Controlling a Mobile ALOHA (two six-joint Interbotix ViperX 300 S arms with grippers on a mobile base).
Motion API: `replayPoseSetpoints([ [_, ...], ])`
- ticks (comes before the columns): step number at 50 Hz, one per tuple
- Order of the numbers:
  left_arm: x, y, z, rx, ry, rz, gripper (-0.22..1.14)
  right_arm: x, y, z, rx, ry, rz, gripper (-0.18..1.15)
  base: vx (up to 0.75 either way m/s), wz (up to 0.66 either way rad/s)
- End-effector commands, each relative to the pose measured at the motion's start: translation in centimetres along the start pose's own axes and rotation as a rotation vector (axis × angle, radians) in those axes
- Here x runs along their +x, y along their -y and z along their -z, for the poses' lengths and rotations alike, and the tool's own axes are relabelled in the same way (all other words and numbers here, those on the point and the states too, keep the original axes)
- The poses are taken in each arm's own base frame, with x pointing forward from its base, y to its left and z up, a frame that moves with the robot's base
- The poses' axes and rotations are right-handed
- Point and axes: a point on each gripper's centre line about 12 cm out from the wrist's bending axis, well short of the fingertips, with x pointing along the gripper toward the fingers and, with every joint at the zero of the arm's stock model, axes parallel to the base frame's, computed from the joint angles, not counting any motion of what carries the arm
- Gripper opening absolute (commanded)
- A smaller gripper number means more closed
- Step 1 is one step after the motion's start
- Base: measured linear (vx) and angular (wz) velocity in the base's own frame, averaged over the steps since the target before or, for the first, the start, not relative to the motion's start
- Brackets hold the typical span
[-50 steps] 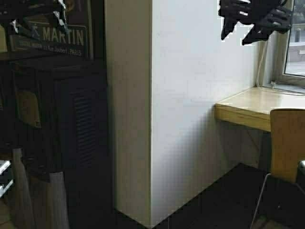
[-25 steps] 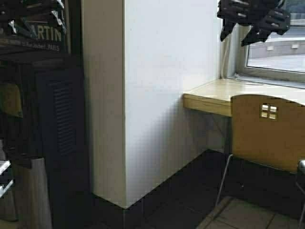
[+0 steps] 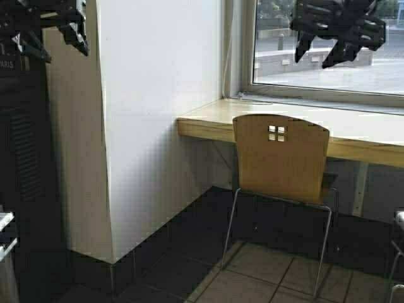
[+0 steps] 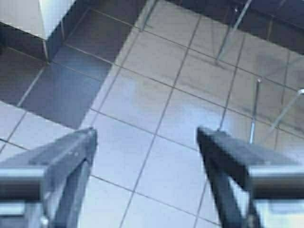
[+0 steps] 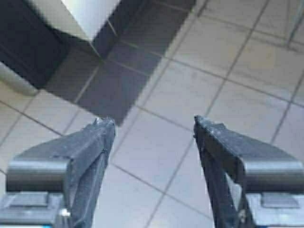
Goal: Push the chairs under the table
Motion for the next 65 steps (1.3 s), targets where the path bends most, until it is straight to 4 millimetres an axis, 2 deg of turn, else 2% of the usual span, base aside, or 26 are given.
replayPoseSetpoints([
  [1,0.0,0.0,-0.3,-0.002,0.011,0.000,0.95,-0.6,-0.2,-0.2,-0.006,0.013,-0.006,0.88,-0.22,-0.14],
  [18,0.6,-0.1,0.2,-0.009,-0.013,-0.009,0.95,-0.5,-0.5,-0.5,0.002,0.004,-0.013,0.88,-0.23,-0.20],
  [28,1.6,-1.0,2.6,-0.088,-0.050,-0.046,0.95,-0.7,-0.6,-0.6,0.013,-0.003,-0.016,0.88,-0.26,-0.27],
  [34,2.0,-1.1,2.6,-0.084,-0.042,-0.055,0.95,-0.8,-0.8,-1.1,0.020,0.010,-0.020,0.88,-0.21,-0.30],
  [44,1.6,-1.1,2.3,-0.091,-0.026,-0.051,0.95,-0.4,-0.3,0.5,0.021,-0.035,-0.006,0.88,-0.12,-0.36],
  [53,1.4,-1.1,2.0,-0.092,-0.013,-0.049,0.95,0.1,-0.2,1.0,0.020,-0.052,-0.002,0.88,-0.09,-0.49],
  [65,1.5,-1.3,2.0,-0.110,-0.024,-0.056,0.95,2.0,0.2,2.7,0.064,-0.120,0.016,0.88,-0.05,-0.52],
])
